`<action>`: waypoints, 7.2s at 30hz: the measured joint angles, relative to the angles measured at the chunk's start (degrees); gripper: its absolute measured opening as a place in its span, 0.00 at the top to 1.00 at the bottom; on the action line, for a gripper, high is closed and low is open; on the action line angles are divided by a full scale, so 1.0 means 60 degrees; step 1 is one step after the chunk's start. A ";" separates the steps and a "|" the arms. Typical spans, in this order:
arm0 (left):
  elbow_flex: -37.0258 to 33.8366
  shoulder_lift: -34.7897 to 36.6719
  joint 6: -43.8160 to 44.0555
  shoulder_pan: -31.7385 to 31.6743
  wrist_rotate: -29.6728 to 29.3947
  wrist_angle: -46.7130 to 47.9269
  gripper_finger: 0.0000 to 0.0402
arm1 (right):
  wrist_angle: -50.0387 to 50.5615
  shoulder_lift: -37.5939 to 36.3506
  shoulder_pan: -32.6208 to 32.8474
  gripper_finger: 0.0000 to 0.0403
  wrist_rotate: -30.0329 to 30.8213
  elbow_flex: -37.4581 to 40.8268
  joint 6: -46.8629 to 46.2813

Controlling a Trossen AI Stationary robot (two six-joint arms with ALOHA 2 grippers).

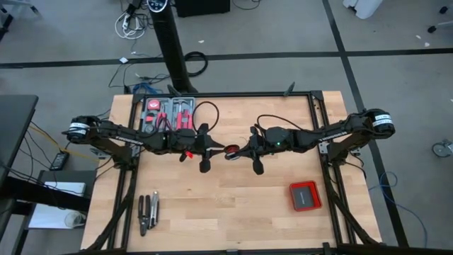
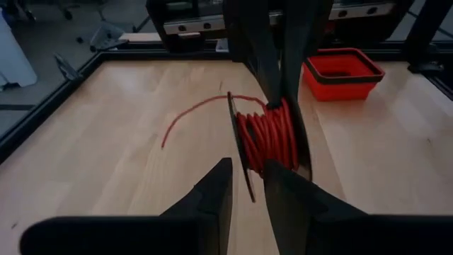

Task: Coil cords
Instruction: Uncoil the red wire from the spool

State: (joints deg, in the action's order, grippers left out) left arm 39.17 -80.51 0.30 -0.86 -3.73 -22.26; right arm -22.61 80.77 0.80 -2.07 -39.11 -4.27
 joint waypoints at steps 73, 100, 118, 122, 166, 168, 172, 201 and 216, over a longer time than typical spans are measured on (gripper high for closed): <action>0.0009 -0.0004 -0.6480 -0.0145 -0.4477 -0.1159 1.00 | 0.3057 -0.1695 0.0179 0.73 0.6789 0.0000 0.1611; 0.0009 -0.0004 -0.5275 -0.0077 -0.4240 -0.1341 1.00 | 0.2753 -0.2003 -0.0524 0.84 0.4276 0.0000 -0.0012; 0.0009 -0.0004 -0.5537 0.0233 -0.4401 -0.1392 1.00 | 0.3214 -0.2175 -0.1629 0.84 0.2107 0.0004 -0.0536; 0.0009 -0.0004 -0.5541 0.0235 -0.4398 -0.1388 1.00 | 0.2994 -0.2175 -0.2042 0.85 0.0963 0.0004 -0.0584; 0.0016 -0.0004 -0.5763 0.0353 -0.4382 -0.1676 1.00 | 0.2625 -0.2302 -0.3158 0.99 -0.2274 0.0004 -0.1210; 0.0016 -0.0004 -0.5763 0.0353 -0.4427 -0.1628 1.00 | 0.2622 -0.2302 -0.3158 0.99 -0.2273 0.0004 -0.1206; 0.0016 -0.0004 -0.5763 0.0353 -0.4804 -0.1422 1.00 | 0.2093 -0.2302 -0.3051 0.99 -0.2158 0.0004 -0.1205; 0.0970 0.0000 -0.2654 0.0421 -0.4249 -0.1623 1.00 | -0.0882 -0.0544 -0.0299 1.00 0.1797 -0.0004 -0.0513; 0.0985 0.0867 -0.2879 0.0328 -0.4464 -0.0135 1.00 | 0.3529 -0.3446 -0.0273 1.00 0.4895 -0.0004 -0.0609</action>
State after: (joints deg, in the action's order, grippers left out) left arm 45.08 -75.31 -16.98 1.10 -30.51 -23.07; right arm -1.44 60.10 -0.84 27.30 -39.13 -7.92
